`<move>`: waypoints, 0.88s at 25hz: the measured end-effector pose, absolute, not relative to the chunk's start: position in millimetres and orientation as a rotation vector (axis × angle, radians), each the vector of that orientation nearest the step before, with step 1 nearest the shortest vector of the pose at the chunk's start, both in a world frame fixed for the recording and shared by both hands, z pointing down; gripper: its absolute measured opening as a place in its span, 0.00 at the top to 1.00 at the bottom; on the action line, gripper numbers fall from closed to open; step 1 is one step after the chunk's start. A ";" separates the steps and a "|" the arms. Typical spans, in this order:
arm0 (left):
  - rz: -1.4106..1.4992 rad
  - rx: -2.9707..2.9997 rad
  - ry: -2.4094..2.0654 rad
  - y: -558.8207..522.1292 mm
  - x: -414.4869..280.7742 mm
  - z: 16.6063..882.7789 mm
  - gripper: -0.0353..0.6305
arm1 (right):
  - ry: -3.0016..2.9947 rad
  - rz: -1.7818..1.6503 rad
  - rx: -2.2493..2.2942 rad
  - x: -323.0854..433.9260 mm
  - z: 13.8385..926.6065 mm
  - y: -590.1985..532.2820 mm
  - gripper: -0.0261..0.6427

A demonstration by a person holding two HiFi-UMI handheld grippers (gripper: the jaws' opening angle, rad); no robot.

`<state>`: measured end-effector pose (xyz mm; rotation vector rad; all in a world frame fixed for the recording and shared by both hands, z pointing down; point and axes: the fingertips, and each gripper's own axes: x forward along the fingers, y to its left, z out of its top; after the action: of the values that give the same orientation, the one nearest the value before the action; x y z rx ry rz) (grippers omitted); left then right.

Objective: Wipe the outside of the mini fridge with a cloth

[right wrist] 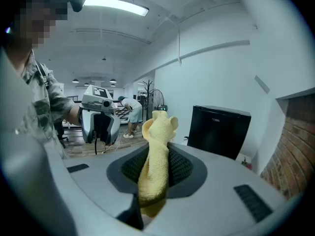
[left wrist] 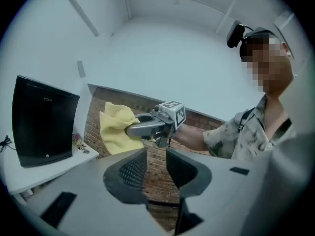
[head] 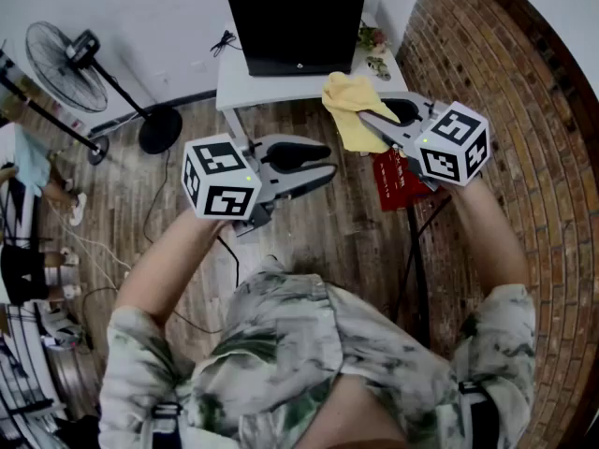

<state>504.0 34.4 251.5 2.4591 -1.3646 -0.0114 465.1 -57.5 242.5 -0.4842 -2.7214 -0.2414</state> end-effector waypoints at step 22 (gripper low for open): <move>-0.020 2.574 -1.227 -97.9 291.0 233.6 0.78 | -2.687 -0.306 -0.401 178.9 166.5 -175.7 0.82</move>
<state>291.0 -97.9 233.6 2.5738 -1.2270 -0.0201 178.9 -175.7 166.5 -0.4010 -2.6867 -0.3055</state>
